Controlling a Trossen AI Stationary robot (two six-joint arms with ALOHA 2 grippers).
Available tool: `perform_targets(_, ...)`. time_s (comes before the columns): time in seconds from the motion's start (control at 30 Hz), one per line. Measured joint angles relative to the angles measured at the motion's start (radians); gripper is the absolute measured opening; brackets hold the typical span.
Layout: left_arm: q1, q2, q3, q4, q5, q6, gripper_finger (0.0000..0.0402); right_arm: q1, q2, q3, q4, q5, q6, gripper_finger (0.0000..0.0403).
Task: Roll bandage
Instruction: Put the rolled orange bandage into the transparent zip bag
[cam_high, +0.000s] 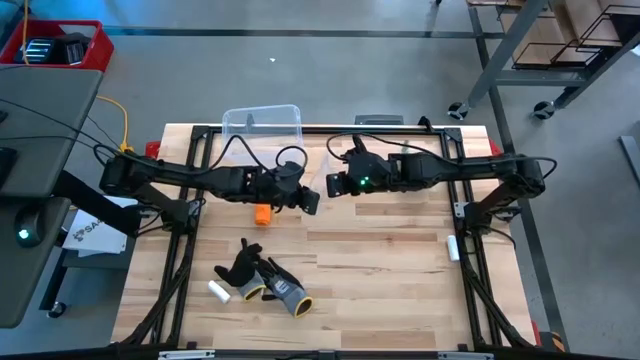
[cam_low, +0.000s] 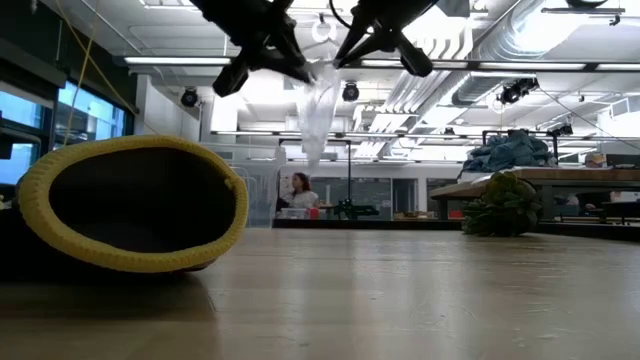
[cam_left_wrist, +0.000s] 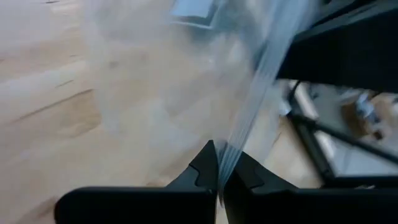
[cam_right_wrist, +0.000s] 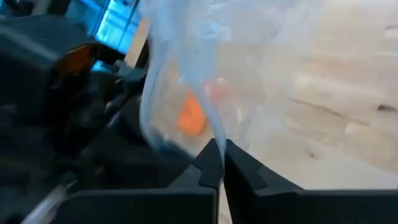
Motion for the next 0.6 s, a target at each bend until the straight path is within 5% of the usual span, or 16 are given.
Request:
perform_targets(0.4,0.027,-0.017,0.001,-0.061,0.089,0.325,0.011,0.001,-0.052,0.0,-0.062,-0.112,0.027,0.0)
perform_targets(0.6,0.027,-0.024,0.049,-0.063,0.178,0.2,0.0171,-0.011,-0.058,0.0,-0.062,-0.098,0.028,0.0)
